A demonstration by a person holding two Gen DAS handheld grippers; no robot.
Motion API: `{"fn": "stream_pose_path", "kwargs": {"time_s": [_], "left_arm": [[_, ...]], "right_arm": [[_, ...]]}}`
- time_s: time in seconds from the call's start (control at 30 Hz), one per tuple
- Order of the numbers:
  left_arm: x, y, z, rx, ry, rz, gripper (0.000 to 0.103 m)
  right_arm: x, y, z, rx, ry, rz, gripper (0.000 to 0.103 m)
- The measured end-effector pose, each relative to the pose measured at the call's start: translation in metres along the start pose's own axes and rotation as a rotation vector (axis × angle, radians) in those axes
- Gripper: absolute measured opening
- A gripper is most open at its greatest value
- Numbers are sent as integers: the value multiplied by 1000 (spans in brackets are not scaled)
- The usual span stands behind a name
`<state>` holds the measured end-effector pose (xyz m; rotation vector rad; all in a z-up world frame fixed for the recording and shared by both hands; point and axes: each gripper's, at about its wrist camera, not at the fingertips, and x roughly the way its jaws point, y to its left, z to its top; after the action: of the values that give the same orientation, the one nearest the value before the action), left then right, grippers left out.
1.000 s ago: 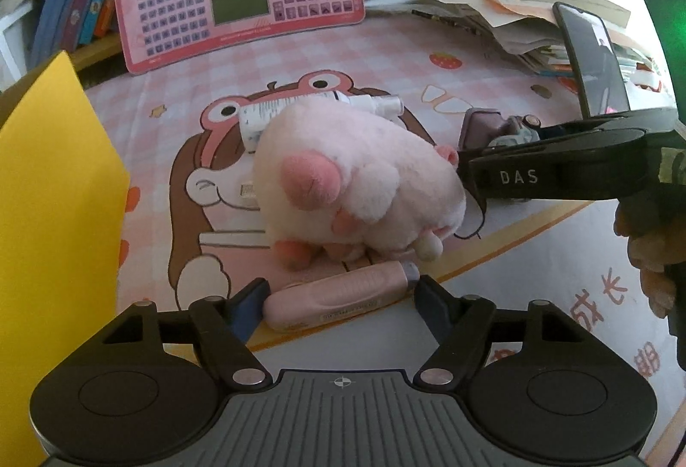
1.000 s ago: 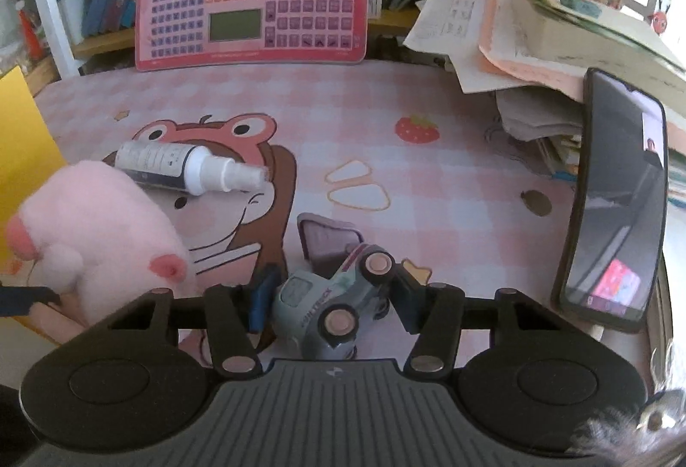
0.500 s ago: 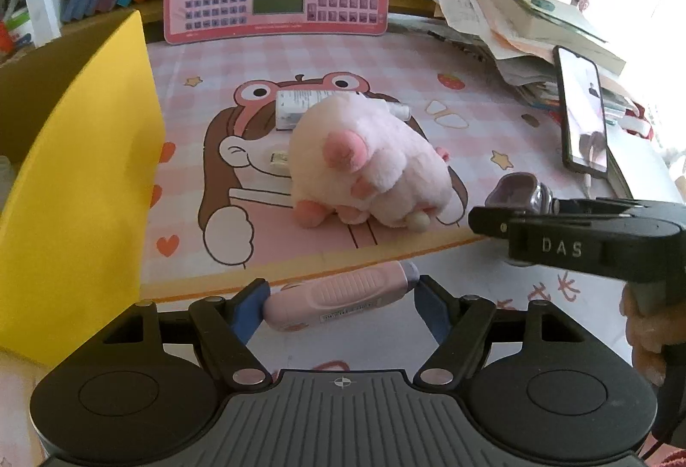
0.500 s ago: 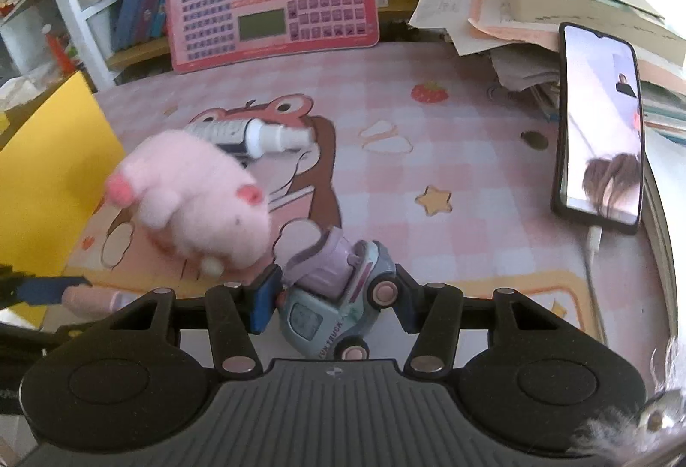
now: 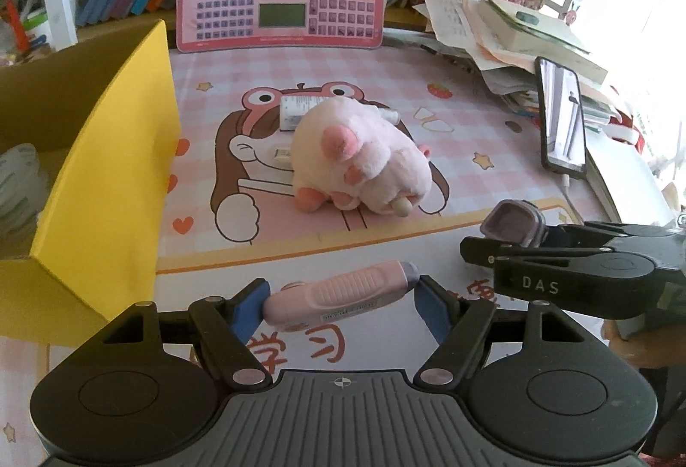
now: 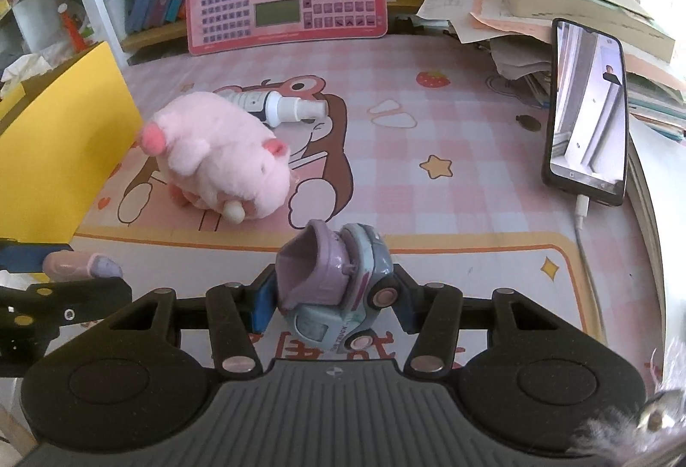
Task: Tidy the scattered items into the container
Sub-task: 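Carry pink stick in left tool and toy car in right tool over yellow box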
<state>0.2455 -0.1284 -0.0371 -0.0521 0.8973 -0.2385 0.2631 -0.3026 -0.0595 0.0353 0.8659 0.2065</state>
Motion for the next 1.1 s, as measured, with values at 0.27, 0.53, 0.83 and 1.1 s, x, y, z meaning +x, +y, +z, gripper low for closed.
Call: {"fn": "stream_pose_path", "kwargs": {"time_s": [0.27, 0.53, 0.83, 1.1], "left_arm": [[-14, -2, -8, 6, -11, -15, 75], [-31, 3, -25, 6, -13, -36, 75], [-57, 19, -46, 19, -44, -84, 75], [-92, 44, -70, 31, -60, -112, 75]], "right_arm": [[-17, 5, -7, 2, -20, 12, 50], [-36, 13, -22, 5, -23, 3, 50], [-70, 38, -44, -16, -60, -25, 50], [-104, 75, -72, 0, -74, -60, 50]]}}
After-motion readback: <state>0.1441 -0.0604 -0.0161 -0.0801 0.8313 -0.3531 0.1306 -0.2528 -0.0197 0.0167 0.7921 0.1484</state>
